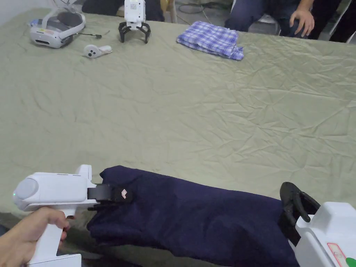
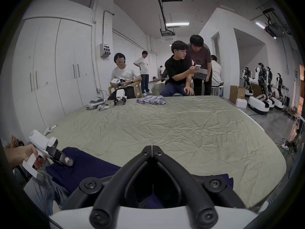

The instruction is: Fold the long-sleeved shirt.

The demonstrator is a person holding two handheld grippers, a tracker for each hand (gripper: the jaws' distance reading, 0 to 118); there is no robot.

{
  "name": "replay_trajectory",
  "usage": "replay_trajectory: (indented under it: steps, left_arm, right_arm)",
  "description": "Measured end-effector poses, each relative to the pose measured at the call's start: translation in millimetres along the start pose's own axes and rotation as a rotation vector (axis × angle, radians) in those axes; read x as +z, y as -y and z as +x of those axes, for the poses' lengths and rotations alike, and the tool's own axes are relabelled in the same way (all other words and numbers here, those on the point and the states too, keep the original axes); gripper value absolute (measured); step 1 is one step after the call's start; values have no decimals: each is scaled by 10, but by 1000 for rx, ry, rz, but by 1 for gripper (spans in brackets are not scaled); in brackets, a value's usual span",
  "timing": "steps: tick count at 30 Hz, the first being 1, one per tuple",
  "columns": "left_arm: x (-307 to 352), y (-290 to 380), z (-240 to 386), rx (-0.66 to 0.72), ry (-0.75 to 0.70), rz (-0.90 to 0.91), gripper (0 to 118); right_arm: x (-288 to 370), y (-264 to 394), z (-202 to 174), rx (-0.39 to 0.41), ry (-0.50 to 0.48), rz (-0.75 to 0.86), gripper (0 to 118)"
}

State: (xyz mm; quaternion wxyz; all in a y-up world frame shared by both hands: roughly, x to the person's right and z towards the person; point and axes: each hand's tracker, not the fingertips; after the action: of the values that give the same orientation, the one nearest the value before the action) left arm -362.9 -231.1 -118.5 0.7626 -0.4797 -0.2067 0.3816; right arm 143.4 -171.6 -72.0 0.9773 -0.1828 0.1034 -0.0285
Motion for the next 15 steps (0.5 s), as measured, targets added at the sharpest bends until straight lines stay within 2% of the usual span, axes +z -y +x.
replay_trajectory:
  steps: [4,12,15]
  left_arm:
    - [290,-221,5,1,-33,64,18]
    - [1015,-668,-158,-5,-254,200,18]
    - [1217,-708,-102,-4,-296,267,18]
  right_arm:
    - [-21,-4,31,0,7,-1,0]
    - [-67,-14,59,3,24,-4,0]
    - [-100,-14,31,22,44,4,0]
